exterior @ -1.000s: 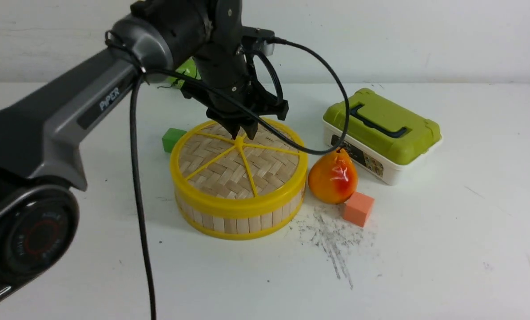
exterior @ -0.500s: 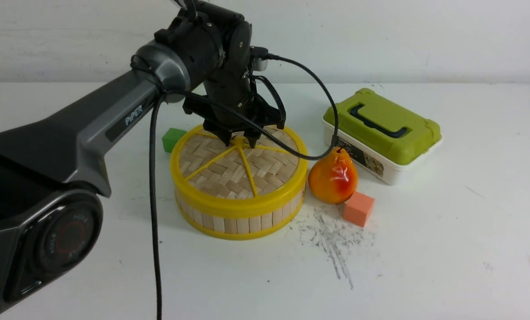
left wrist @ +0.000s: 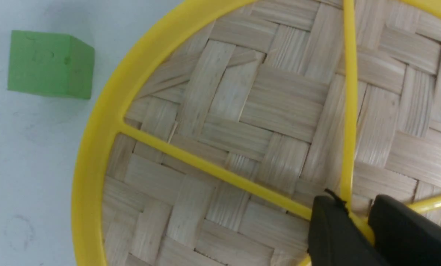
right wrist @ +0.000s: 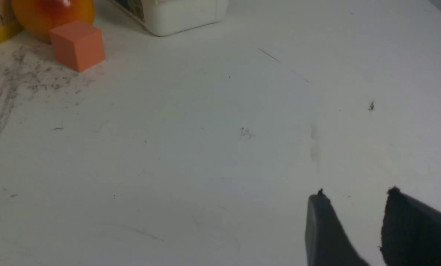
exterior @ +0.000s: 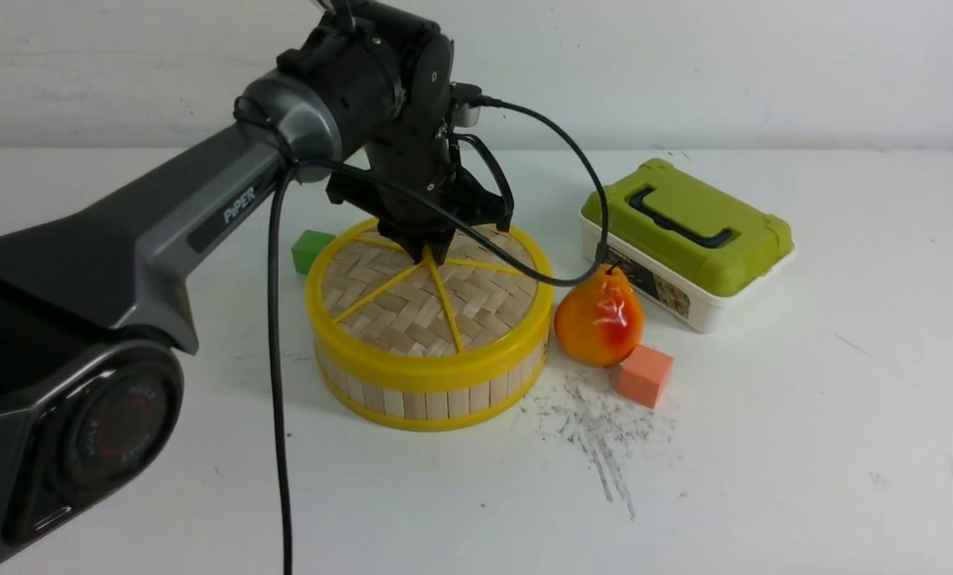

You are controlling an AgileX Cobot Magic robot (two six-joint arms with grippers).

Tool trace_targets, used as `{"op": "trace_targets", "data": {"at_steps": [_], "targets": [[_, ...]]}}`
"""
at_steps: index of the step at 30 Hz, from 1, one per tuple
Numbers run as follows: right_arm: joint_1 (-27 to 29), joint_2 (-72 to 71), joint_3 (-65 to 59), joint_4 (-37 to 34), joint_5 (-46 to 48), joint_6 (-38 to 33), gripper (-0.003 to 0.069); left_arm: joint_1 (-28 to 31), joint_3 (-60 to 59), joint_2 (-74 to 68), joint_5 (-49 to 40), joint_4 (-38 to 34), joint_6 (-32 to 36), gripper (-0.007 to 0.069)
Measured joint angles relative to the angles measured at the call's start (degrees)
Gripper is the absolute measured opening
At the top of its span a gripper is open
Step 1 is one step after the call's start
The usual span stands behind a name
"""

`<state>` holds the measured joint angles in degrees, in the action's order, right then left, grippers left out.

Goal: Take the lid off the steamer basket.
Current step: Use the left arm to lift the lid of the steamer, then use the left arm to place the steamer lid on the table

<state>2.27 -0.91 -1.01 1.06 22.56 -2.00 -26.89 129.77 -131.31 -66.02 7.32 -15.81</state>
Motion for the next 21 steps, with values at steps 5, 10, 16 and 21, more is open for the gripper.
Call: {"op": "trace_targets", "data": {"at_steps": [5,10,16,21], "targets": [[0.0,0.0,0.0,0.0,0.0,0.0,0.024,0.0,-0.17,4.15,1.45,0.18,0.0,0.0107],[0.0,0.0,0.0,0.0,0.0,0.0,0.024,0.0,-0.17,11.9,1.33,4.28,0.0,0.0107],[0.0,0.0,0.0,0.0,0.0,0.0,0.024,2.91,-0.17,21.25,-1.14,10.23,0.1,0.0107],[0.0,0.0,0.0,0.0,0.0,0.0,0.024,10.73,-1.79,27.09,-2.12,10.81,-0.06,0.0107]]}}
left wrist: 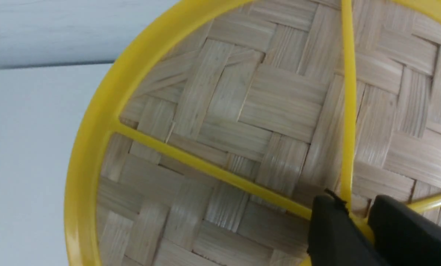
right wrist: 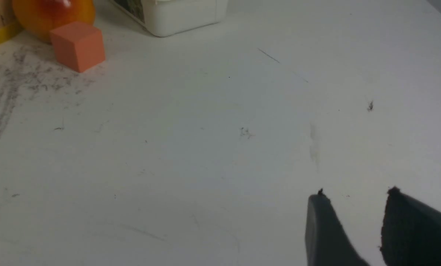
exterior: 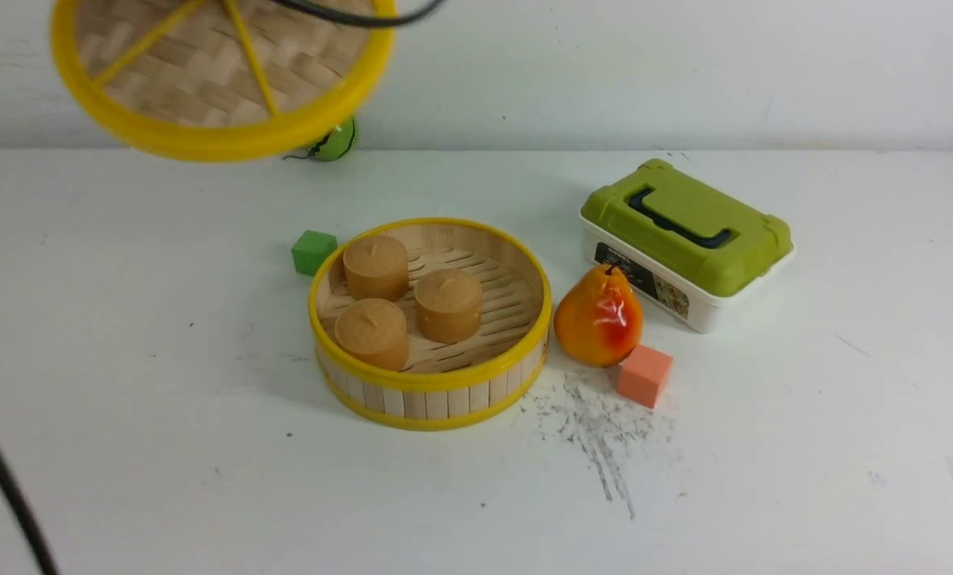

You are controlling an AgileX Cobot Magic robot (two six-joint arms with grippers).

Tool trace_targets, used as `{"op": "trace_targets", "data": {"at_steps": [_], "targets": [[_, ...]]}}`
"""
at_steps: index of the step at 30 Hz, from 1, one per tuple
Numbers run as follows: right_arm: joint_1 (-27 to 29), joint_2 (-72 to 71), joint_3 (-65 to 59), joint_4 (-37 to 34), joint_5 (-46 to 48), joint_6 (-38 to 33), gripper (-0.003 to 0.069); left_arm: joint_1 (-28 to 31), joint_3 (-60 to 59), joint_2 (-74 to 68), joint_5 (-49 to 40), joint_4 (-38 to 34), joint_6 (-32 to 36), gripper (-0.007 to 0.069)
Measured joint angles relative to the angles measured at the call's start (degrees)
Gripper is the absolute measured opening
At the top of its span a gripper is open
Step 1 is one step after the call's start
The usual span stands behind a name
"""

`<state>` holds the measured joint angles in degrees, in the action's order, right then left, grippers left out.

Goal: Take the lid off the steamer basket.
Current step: Use the left arm to place the steamer lid on the table

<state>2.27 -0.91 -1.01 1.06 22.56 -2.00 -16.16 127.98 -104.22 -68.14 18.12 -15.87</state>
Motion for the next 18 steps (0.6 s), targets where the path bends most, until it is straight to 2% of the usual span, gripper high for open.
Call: {"op": "trace_targets", "data": {"at_steps": [4,7,10,13,18], "targets": [[0.0,0.0,0.0,0.0,0.0,0.0,0.024,8.34,-8.87,4.13,0.14,-3.23,-1.8,0.0107],[0.0,0.0,0.0,0.0,0.0,0.0,0.024,13.13,-21.66,5.39,6.29,-9.87,-0.75,0.0107],[0.0,0.0,0.0,0.0,0.0,0.0,0.024,14.78,-30.07,5.09,12.06,-12.73,-0.56,0.0107],[0.0,0.0,0.0,0.0,0.0,0.0,0.024,16.43,-42.28,2.75,21.97,-13.85,-1.48,0.0107],[0.0,0.0,0.0,0.0,0.0,0.0,0.024,16.66,-48.39,-1.26,30.28,-13.66,-2.52,0.0107]]}}
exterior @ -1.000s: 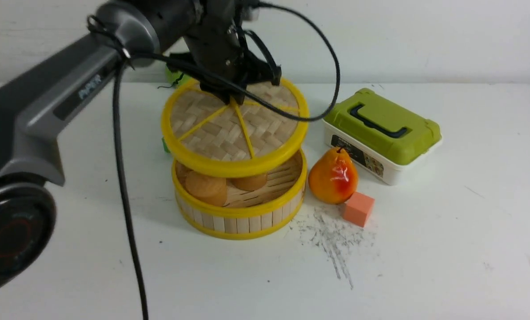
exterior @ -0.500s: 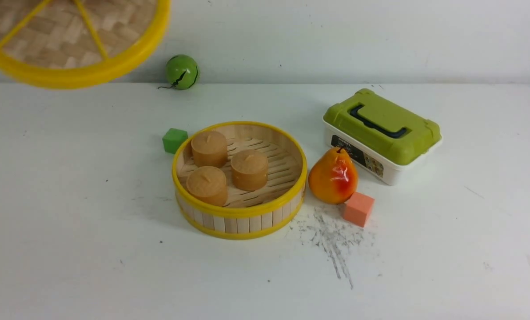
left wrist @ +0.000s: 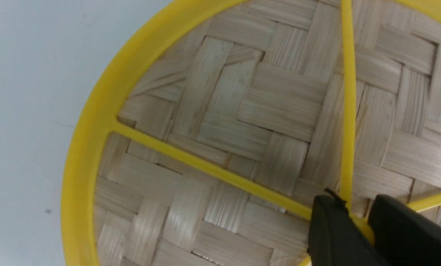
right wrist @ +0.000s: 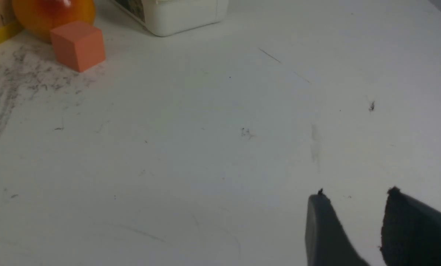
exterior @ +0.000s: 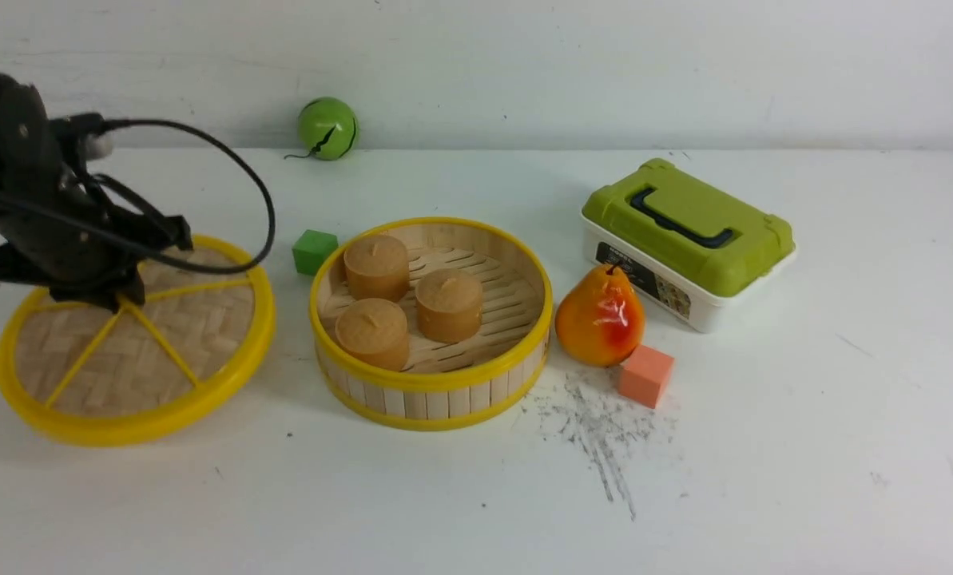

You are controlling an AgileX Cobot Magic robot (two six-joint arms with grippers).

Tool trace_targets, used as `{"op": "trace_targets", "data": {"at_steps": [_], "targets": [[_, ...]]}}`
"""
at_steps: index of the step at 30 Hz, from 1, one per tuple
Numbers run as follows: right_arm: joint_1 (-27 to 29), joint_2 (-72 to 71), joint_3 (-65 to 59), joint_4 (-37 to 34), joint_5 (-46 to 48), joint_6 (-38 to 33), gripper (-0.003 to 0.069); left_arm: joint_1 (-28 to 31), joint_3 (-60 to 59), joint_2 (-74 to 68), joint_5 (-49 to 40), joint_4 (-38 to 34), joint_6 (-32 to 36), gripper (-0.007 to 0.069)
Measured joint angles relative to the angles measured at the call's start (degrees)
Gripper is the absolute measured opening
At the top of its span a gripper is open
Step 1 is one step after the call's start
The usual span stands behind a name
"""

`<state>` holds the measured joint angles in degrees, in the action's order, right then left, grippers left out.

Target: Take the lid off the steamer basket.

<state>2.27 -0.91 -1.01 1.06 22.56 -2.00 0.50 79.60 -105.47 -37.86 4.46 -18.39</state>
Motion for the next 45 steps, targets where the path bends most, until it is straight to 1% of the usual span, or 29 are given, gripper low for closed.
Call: {"op": "trace_targets", "data": {"at_steps": [4,11,17,18,19,22,24,25,27,28,30,31,32,33,34,35,37,39,41,44,45], "targets": [[0.0,0.0,0.0,0.0,0.0,0.0,0.024,0.0,-0.17,-3.13,3.91,-0.13,-0.35,0.0107],[0.0,0.0,0.0,0.0,0.0,0.0,0.024,0.0,-0.17,-5.35,5.26,-0.07,-0.46,0.0107],[0.0,0.0,0.0,0.0,0.0,0.0,0.024,0.0,-0.17,-6.23,6.6,-0.19,-1.93,0.0111],[0.0,0.0,0.0,0.0,0.0,0.0,0.024,0.0,-0.17,-6.23,6.87,-0.38,-2.06,0.0135],[0.0,0.0,0.0,0.0,0.0,0.0,0.024,0.0,-0.17,-6.23,6.93,-0.44,-2.06,0.0143],[0.0,0.0,0.0,0.0,0.0,0.0,0.024,0.0,-0.17,-5.29,6.66,-2.11,-2.13,0.0246],[0.0,0.0,0.0,0.0,0.0,0.0,0.024,0.0,-0.24,-3.5,5.87,-3.72,-1.78,0.0302],[0.0,0.0,0.0,0.0,0.0,0.0,0.024,0.0,-0.24,-1.91,5.56,-4.46,-1.16,0.0319],[0.0,0.0,0.0,0.0,0.0,0.0,0.024,0.0,-0.29,2.43,5.08,-7.19,1.08,0.0328],[0.0,0.0,0.0,0.0,0.0,0.0,0.024,0.0,-0.29,4.02,5.02,-8.31,2.24,0.0325],[0.0,0.0,0.0,0.0,0.0,0.0,0.024,0.0,-0.29,10.7,4.77,-12.12,5.82,0.0293],[0.0,0.0,0.0,0.0,0.0,0.0,0.024,0.0,-0.29,11.36,4.75,-12.12,5.82,0.0288],[0.0,0.0,0.0,0.0,0.0,0.0,0.024,0.0,-0.29,17.45,4.57,-15.73,9.25,0.0239],[0.0,0.0,0.0,0.0,0.0,0.0,0.024,0.0,-0.36,18.14,4.57,-16.15,9.66,0.0225],[0.0,0.0,0.0,0.0,0.0,0.0,0.024,0.0,-0.99,23.79,4.88,-19.63,12.99,0.0165],[0.0,0.0,0.0,0.0,0.0,0.0,0.024,0.0,-1.91,27.41,5.45,-21.59,14.93,0.0125],[0.0,0.0,0.0,0.0,0.0,0.0,0.024,0.0,-4.74,34.17,7.63,-24.22,17.74,0.0052],[0.0,0.0,0.0,0.0,0.0,0.0,0.024,0.0,-9.3,40.97,10.31,-25.13,19.35,-0.0011],[0.0,0.0,0.0,0.0,0.0,0.0,0.024,0.0,-14.77,48.33,12.31,-25.39,20.01,-0.0013],[0.0,0.0,0.0,0.0,0.0,0.0,0.024,0.0,-23.79,58.34,12.82,-25.91,20.32,-0.0013],[0.0,0.0,0.0,0.0,0.0,0.0,0.024,0.0,-24.38,59.56,12.82,-26.0,20.31,-0.0013]]}}
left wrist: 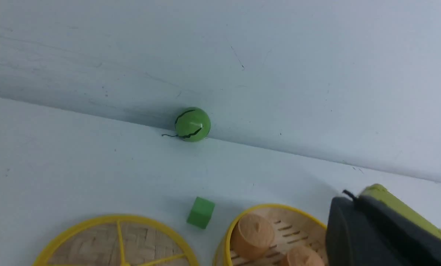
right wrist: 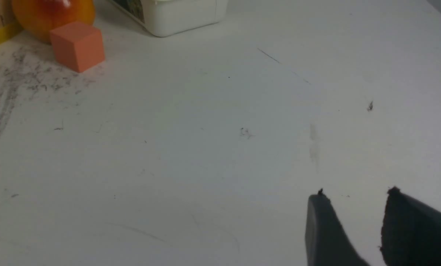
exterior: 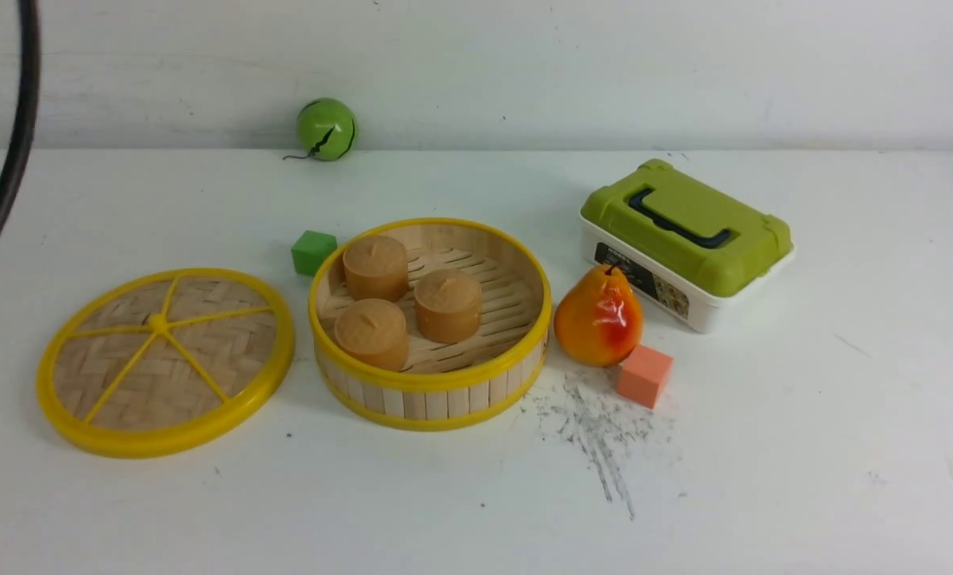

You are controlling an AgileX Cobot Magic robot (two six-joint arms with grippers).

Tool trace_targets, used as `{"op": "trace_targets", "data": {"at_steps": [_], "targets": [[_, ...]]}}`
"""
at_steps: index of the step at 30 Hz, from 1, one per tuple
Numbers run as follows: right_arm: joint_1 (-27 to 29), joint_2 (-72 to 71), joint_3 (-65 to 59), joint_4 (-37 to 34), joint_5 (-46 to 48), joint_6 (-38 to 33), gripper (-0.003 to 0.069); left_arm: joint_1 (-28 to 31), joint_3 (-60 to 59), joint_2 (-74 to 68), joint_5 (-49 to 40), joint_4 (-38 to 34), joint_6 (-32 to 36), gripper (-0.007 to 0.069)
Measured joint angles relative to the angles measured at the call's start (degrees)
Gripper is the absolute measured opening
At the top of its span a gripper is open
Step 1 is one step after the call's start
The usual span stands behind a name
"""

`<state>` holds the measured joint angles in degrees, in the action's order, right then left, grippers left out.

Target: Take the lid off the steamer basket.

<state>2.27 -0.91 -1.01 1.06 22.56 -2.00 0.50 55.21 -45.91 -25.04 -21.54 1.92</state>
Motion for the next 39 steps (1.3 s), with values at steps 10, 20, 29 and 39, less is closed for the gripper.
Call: {"op": "trace_targets", "data": {"at_steps": [10,20,29,39], "targets": [[0.0,0.0,0.0,0.0,0.0,0.0,0.024,0.0,-19.55,20.64,-11.42,-8.91,0.0,-0.0013],[0.0,0.0,0.0,0.0,0.0,0.0,0.024,0.0,-20.05,24.41,-21.26,-19.69,0.0,-0.0013],[0.0,0.0,0.0,0.0,0.0,0.0,0.024,-5.3,-21.6,28.94,-21.45,-19.0,0.0,-0.0013],[0.0,0.0,0.0,0.0,0.0,0.0,0.024,-7.47,-37.46,43.99,-21.55,-17.3,0.0,-0.0013]]}}
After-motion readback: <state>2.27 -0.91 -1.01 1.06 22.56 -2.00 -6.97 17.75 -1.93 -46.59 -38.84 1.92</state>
